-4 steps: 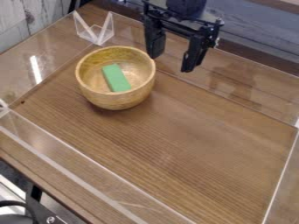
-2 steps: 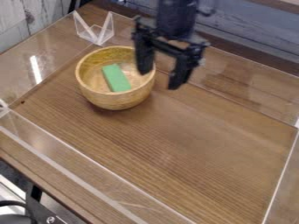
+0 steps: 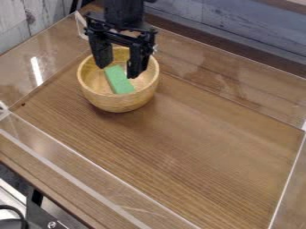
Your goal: Remove the green block from the brown bowl and put it on the table
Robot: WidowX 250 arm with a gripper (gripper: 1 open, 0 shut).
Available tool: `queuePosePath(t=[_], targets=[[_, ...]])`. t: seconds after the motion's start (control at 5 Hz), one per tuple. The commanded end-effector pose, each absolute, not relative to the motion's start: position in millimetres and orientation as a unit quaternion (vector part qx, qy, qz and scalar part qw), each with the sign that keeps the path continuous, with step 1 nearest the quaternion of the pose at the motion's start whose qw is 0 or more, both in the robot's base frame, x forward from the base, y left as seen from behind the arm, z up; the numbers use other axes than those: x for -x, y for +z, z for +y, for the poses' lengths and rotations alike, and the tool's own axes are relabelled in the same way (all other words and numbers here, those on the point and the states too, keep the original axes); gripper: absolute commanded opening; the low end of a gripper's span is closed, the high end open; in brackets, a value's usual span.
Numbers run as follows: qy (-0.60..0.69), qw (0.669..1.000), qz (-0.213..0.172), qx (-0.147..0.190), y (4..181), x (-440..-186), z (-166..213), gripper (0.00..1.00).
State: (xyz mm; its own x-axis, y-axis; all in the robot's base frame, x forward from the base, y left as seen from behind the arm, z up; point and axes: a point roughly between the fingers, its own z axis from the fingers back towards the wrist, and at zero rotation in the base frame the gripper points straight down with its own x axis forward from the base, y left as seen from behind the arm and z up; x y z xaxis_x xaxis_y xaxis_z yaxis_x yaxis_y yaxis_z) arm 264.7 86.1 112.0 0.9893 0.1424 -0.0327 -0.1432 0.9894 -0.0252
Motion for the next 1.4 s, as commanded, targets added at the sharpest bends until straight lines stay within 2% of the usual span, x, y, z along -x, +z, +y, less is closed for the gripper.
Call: queuePosePath(t=[0.0, 0.6, 1.2], targets=[[0.113, 0.993, -0.018, 0.004, 119.8, -269, 100, 1.00], [0.138, 0.990, -0.026, 0.008, 105.6, -287, 144, 1.00], [0.224, 0.974, -0.031, 0.018, 91.1, -292, 132, 1.00]])
